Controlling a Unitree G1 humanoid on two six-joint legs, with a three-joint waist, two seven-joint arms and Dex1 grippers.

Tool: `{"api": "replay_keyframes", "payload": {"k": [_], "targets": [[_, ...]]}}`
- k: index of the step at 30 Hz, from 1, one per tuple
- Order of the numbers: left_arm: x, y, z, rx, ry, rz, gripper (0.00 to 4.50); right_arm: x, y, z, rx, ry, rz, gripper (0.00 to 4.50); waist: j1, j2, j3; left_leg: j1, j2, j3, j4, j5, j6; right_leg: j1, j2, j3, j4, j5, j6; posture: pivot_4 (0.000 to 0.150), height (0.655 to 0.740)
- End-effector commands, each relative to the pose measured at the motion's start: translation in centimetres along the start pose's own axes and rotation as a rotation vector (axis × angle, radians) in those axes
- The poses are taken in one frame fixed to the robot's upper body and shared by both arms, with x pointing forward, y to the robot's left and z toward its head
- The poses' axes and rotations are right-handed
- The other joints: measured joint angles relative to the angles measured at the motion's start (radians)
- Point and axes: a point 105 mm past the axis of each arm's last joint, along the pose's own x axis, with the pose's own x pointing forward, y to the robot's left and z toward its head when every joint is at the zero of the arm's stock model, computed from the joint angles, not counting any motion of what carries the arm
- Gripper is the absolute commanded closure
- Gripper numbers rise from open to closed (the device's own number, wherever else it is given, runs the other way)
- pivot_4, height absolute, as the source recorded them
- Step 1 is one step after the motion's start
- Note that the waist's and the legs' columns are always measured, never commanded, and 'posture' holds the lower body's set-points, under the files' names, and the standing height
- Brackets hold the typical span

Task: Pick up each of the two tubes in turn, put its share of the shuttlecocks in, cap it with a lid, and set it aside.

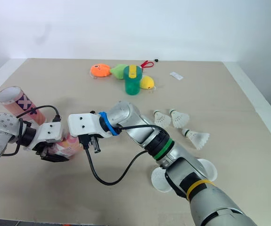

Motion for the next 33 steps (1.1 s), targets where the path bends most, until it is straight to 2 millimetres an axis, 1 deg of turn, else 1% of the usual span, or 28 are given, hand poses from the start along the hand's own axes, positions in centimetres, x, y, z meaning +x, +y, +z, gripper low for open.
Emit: {"api": "replay_keyframes", "payload": {"k": [1,3,4,7,11,14,20,22,25,27,29,30,31,32,33], "targets": [[1.2,-0.6,0.0,-0.012,-0.011,-0.035,0.83,1.0,-0.1,2.0,-0.078,-0.046,-0.001,4.46,0.0,0.0,0.0,0.0,0.0,0.0,0.0,0.0,0.0,0.0,0.0,0.0,0.0,0.0,0.0,0.15,0.74],[1.3,-0.7,0.0,-0.012,-0.015,-0.037,0.83,0.6,-0.1,2.2,-0.077,-0.058,-0.014,4.46,-0.001,0.0,0.0,0.0,0.0,0.0,0.0,0.0,0.0,0.0,0.0,0.0,0.0,0.0,0.0,0.15,0.74],[1.4,-0.8,0.1,-0.013,-0.017,-0.037,0.83,-0.1,-0.1,2.4,-0.074,-0.071,-0.015,4.46,0.0,0.0,0.0,0.001,0.0,0.0,0.0,0.0,0.0,0.0,0.0,0.0,0.0,0.0,0.0,0.15,0.74],[1.4,-0.8,0.1,-0.014,-0.021,-0.036,0.83,-2.6,-0.1,3.1,-0.055,-0.11,-0.019,4.46,0.001,0.0,0.0,0.0,0.0,0.0,0.0,0.0,0.0,0.001,-0.001,0.0,0.0,0.0,0.0,0.15,0.74],[1.4,-0.9,0.0,-0.014,-0.024,-0.034,0.83,-5.4,-0.2,3.5,-0.041,-0.119,-0.031,4.46,0.001,0.0,0.0,0.0,0.0,0.0,0.0,0.0,0.0,0.002,-0.003,0.0,-0.001,0.0,0.001,0.15,0.74],[1.5,-0.8,0.3,-0.008,-0.043,-0.025,0.83,-7.3,0.2,3.4,-0.033,-0.105,-0.039,4.46,0.001,0.0,0.0,0.0,-0.001,-0.001,0.0,0.0,-0.001,0.002,-0.003,0.0,-0.001,0.0,0.001,0.15,0.74],[1.4,-0.5,1.6,-0.003,-0.139,0.011,0.83,-10.7,1.0,1.8,0.059,-0.07,-0.089,4.46,0.003,0.0,0.0,0.0,-0.001,-0.001,0.0,0.0,0.0,0.002,-0.003,0.0,-0.001,0.0,0.001,0.15,0.74],[1.3,-0.1,2.6,0.002,-0.205,0.038,0.83,-12.3,0.8,1.7,0.12,-0.098,-0.136,4.46,0.002,0.0,0.0,0.0,-0.001,0.0,0.0,0.0,-0.001,0.002,-0.003,0.0,-0.001,0.0,0.001,0.15,0.74],[1.0,0.8,4.7,0.02,-0.335,0.093,0.83,-14.4,1.1,1.4,0.185,-0.116,-0.18,4.46,0.003,-0.002,0.002,-0.002,-0.001,-0.001,0.0,0.0,-0.001,0.0,-0.003,0.0,-0.002,0.001,0.001,0.15,0.74],[0.8,1.3,6.2,0.017,-0.428,0.125,0.83,-15.4,1.3,1.1,0.218,-0.116,-0.203,4.46,0.002,-0.003,0.002,-0.009,-0.001,-0.001,0.001,0.0,-0.001,-0.006,-0.002,0.0,-0.001,0.007,0.002,0.15,0.74],[1.1,1.9,8.5,0.002,-0.614,0.182,0.83,-17.0,2.2,0.3,0.286,-0.109,-0.236,4.46,0.002,-0.004,0.002,-0.014,-0.001,-0.001,0.002,0.0,-0.001,-0.01,-0.001,0.0,-0.001,0.008,0.001,0.15,0.74],[1.4,1.9,9.2,-0.018,-0.681,0.201,0.83,-17.7,2.8,-0.1,0.318,-0.095,-0.246,4.46,0.002,-0.004,0.002,-0.016,-0.001,-0.002,0.002,0.0,0.0,-0.012,-0.001,-0.001,-0.001,0.008,0.001,0.15,0.74],[2.0,1.9,9.4,-0.027,-0.726,0.22,0.83,-18.3,3.4,-0.8,0.35,-0.075,-0.258,4.46,0.002,-0.005,0.003,-0.017,-0.001,-0.003,0.002,0.0,0.0,-0.012,-0.001,-0.001,-0.001,0.008,0.001,0.15,0.74],[2.7,1.8,9.4,-0.045,-0.768,0.237,0.83,-18.8,4.0,-1.3,0.381,-0.054,-0.264,3.85,0.002,-0.005,0.003,-0.017,-0.001,-0.002,0.002,0.0,0.0,-0.012,-0.001,-0.001,-0.002,0.008,0.001,0.15,0.74],[3.4,1.8,9.4,-0.066,-0.805,0.263,0.83,-19.2,4.7,-1.8,0.41,-0.032,-0.268,3.59,0.002,-0.004,0.002,-0.017,-0.002,-0.003,0.002,-0.001,0.0,-0.012,-0.001,-0.001,-0.002,0.008,0.002,0.15,0.74]]}}
